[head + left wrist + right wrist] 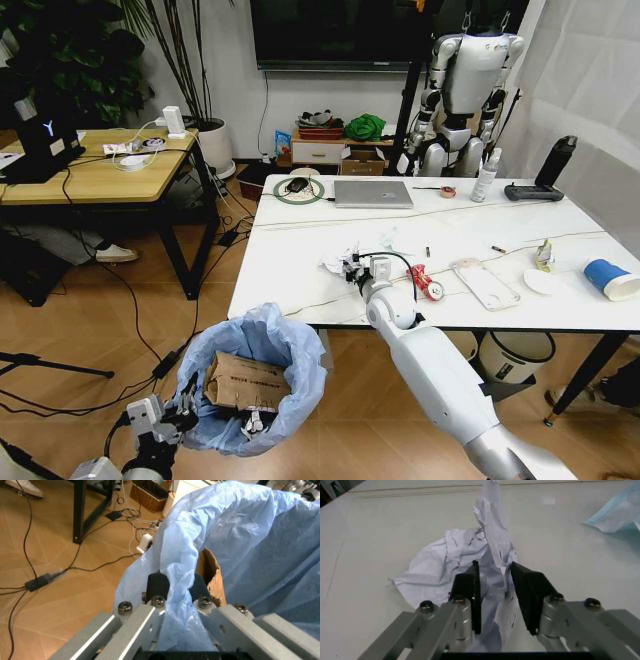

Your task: Pick up the trash bin and place the trash from the table into it.

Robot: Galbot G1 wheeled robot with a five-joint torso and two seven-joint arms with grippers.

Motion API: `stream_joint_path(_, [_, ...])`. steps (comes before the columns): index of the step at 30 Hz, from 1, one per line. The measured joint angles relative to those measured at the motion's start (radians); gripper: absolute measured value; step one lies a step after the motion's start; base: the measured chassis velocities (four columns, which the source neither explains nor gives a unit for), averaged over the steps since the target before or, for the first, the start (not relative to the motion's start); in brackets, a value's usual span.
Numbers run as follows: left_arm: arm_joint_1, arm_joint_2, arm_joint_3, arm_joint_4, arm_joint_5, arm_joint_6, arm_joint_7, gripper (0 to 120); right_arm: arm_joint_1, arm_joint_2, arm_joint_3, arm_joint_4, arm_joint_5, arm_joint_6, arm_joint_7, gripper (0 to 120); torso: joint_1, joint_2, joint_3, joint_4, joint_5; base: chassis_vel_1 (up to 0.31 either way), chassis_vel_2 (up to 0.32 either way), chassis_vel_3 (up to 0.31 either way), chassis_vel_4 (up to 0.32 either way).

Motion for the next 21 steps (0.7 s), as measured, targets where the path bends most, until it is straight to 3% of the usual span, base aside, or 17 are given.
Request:
stream_joint_path(6, [-0.003, 0.0, 0.001, 0.003, 0.0, 0.0, 0.0, 0, -0.001, -0.002, 0.0, 0.001, -0.001, 0.004, -0.002, 8, 0.0, 0.0, 0.0, 0.0, 0.0, 0.0, 0.0, 0.0, 0.0])
stream_joint_path(7, [-0.003, 0.001, 0.001, 0.003, -0.001, -0.001, 0.0, 0, -0.004, -0.004, 0.0, 0.009, -0.001, 0.007, -0.003, 0, 0.0, 0.0, 0.0, 0.0, 0.0001, 0.0, 0.0, 0.0, 0.0])
stream_joint_path(17, [-0.007, -0.002, 0.006, 0.005, -0.002, -0.001, 0.001, 0, -0.028, -0.036, 0.001, 0.092, 0.043, 0.051, -0.027, 0, 0.0, 0.0, 0.0, 0.0, 0.0001, 0.0, 0.0, 0.0, 0.0])
stream_joint_path(21, [-0.007, 0.001, 0.006, 0.007, -0.004, -0.001, 0.001, 0, -0.072, -0.078, -0.017, 0.246, 0.127, 0.197, -0.112, 0, 0.0, 0.0, 0.0, 0.0, 0.0, 0.0, 0.0, 0.0, 0.0])
